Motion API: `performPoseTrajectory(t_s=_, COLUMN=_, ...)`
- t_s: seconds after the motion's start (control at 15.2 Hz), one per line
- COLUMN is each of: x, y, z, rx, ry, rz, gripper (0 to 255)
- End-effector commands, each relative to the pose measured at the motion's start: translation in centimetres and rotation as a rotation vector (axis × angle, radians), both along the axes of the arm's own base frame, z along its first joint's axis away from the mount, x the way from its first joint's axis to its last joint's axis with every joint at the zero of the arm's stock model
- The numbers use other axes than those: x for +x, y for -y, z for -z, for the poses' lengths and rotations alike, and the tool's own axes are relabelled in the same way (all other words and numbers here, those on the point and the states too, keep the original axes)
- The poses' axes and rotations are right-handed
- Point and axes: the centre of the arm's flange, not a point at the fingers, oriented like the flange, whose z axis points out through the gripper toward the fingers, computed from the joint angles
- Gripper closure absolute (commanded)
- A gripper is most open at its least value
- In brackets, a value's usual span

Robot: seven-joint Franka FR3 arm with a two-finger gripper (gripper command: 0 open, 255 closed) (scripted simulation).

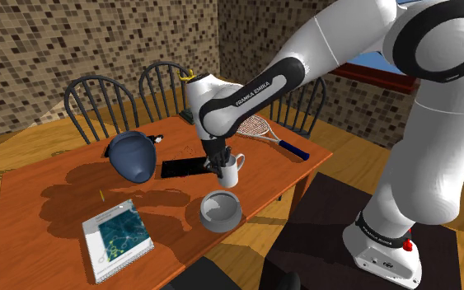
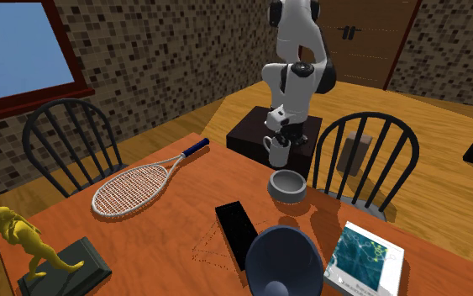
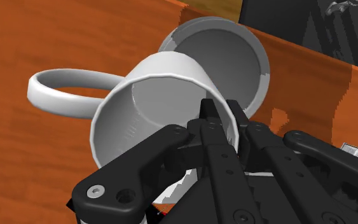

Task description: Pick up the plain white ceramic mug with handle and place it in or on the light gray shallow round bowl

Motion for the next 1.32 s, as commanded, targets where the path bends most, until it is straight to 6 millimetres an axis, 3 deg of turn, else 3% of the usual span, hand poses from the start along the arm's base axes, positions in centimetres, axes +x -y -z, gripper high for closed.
performPoseTrajectory(t_s=0.0, x=-1.0, y=-2.4, z=-0.4, rx=0.0, ry=0.0, rz=0.001, gripper=255)
performPoseTrajectory(t_s=0.07, x=-1.4, y=-3.3, z=-0.4, rx=0.0, ry=0.0, rz=0.001, gripper=255)
performPoseTrajectory(t_s=1.25, x=-1.4, y=-3.3, z=9.0, rx=0.0, ry=0.0, rz=0.001, gripper=255)
